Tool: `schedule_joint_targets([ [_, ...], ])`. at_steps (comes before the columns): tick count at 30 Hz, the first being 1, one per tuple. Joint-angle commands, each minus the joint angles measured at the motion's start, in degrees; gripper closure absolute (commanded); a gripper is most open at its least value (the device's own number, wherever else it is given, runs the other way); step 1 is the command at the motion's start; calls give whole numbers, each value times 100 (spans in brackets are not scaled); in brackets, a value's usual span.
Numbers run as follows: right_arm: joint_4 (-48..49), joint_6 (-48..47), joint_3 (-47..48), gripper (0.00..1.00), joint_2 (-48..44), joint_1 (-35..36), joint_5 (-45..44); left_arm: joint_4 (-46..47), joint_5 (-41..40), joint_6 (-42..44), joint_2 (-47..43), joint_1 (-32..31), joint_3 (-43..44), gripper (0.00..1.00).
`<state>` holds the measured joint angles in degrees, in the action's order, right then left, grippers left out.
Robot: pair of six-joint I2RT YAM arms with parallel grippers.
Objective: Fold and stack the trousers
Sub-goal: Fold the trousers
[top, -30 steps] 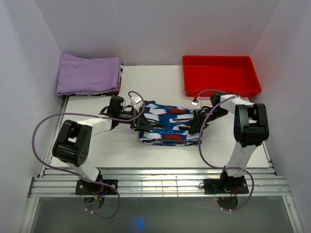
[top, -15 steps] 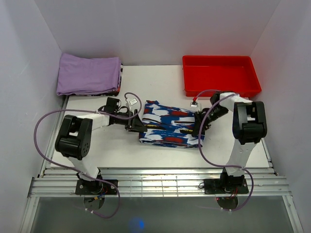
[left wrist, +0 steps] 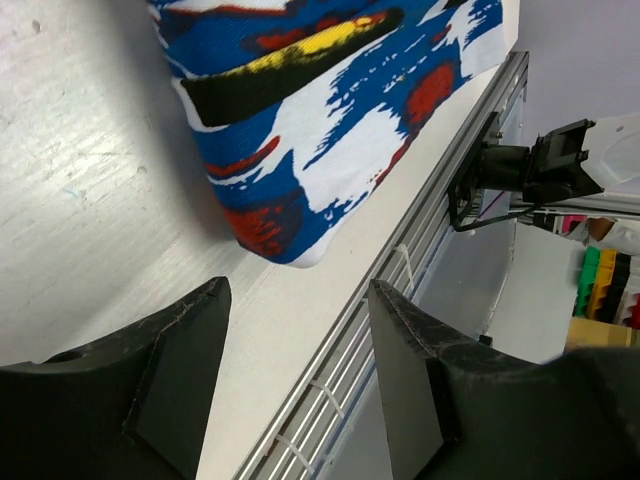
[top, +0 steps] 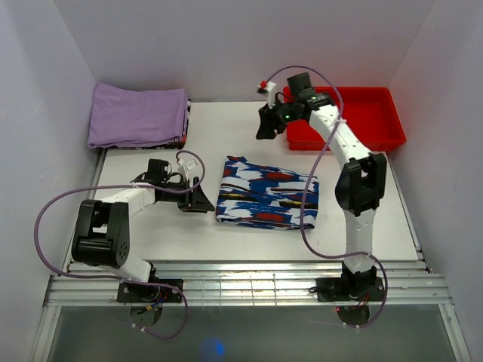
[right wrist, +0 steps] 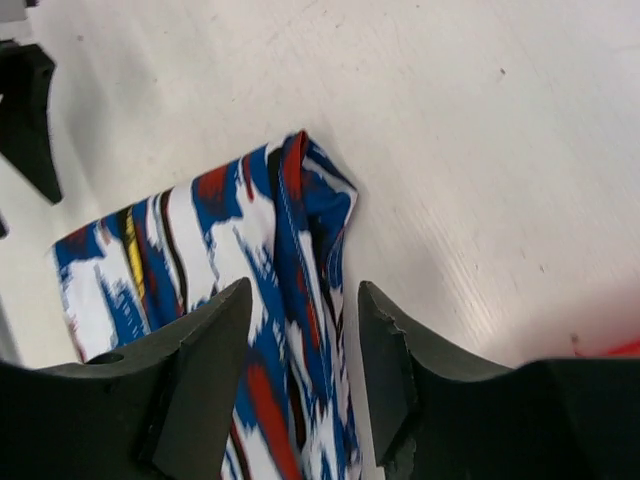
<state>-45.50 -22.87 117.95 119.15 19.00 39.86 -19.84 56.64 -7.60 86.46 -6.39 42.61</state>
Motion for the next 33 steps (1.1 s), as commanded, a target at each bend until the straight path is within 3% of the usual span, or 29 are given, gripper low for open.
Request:
schedule_joint_targets([
  [1,751,336,298,47,591,647,-951,137,49,-180,20,-20,-77,32],
  [7,1552,125,580,40,1294,1386,-1866,507,75,-409,178,-29,-244,30],
  [14,1842,-33,369,44,1725,1685,-1885,770,198,-637,460,-134,-376,30],
  [17,1772,-94,325,53,1831,1712,-1859,876,286,-717,583,-204,-359,30],
  [21,1728,-112,290,76,1822,1703,-1903,1384,286,-1014,609,-380,-438,30],
  [24,1746,-130,255,83,1743,1703,-1903,1692,155,-1209,671,-546,-464,31],
  [28,1755,-156,255,92,1708,1703,-1929,1852,49,-1385,864,-793,-394,44],
  [31,1816,-130,211,92,1655,1694,-1920,1852,-109,-1394,1022,-890,-376,71],
  [32,1842,-121,185,92,1638,1686,-1938,1808,-118,-1315,1075,-907,-359,91],
  [33,1964,-112,150,92,1603,1685,-2016,1582,-214,-1236,1101,-899,-289,100],
])
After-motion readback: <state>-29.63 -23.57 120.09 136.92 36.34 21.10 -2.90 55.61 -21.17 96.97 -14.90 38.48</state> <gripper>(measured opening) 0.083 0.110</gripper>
